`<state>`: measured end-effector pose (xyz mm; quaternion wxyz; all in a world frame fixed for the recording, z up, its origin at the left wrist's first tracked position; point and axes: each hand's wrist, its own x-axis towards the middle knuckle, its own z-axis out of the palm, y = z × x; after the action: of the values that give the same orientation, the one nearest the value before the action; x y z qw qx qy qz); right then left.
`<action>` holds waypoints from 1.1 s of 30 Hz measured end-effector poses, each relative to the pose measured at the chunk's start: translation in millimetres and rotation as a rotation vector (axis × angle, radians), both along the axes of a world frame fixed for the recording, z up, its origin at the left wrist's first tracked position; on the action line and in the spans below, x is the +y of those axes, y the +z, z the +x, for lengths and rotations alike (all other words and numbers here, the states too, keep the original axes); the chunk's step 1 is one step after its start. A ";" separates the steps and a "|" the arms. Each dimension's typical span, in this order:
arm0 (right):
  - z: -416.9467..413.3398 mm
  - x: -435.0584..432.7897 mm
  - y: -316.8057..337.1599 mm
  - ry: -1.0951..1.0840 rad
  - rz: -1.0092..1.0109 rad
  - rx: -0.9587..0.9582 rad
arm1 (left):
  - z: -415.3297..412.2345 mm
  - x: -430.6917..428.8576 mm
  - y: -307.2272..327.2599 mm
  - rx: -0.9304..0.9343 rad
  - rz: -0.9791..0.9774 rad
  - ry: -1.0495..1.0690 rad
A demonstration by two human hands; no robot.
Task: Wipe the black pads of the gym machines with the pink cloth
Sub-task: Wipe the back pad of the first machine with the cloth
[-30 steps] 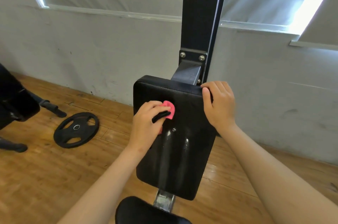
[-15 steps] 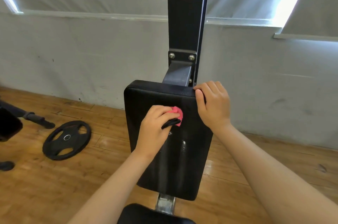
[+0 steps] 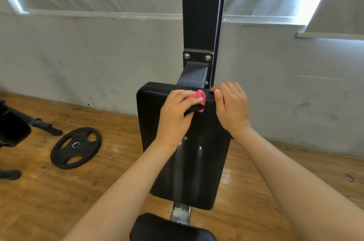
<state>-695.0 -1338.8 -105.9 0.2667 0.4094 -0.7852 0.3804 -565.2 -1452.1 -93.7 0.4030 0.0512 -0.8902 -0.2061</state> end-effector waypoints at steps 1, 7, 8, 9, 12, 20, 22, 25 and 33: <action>0.1 0.1 0.2 0.003 -0.002 -0.006 | 1.0 2.8 -5.8 0.005 0.015 -0.001; 0.3 -0.4 0.6 0.002 -0.015 -0.004 | 26.0 10.6 -53.5 -0.116 -0.034 -0.092; 0.4 -0.1 0.7 0.001 -0.019 -0.005 | 28.5 10.6 -59.4 -0.132 -0.018 -0.102; 0.6 0.1 0.6 0.002 -0.021 -0.005 | 29.2 10.4 -62.6 -0.144 0.011 -0.103; 1.1 0.5 0.8 0.013 -0.021 -0.004 | 28.5 13.0 -54.7 -0.156 0.174 -0.075; 4.6 6.6 7.2 0.080 0.040 -0.149 | 35.1 31.7 1.0 -0.005 0.727 -0.054; 14.0 13.5 12.3 0.106 0.008 -0.192 | 36.7 38.8 10.3 0.031 0.765 -0.078; 49.0 29.1 14.1 0.065 -0.141 -0.183 | 37.6 43.4 15.0 0.036 0.752 -0.003; 114.6 46.1 -6.6 0.240 -0.080 -0.440 | 37.7 45.4 16.1 -0.031 0.807 -0.042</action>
<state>-580.4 -1292.8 -112.5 0.0582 0.3963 -0.7544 0.5201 -527.5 -1406.8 -77.6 0.3329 0.1902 -0.7446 -0.5464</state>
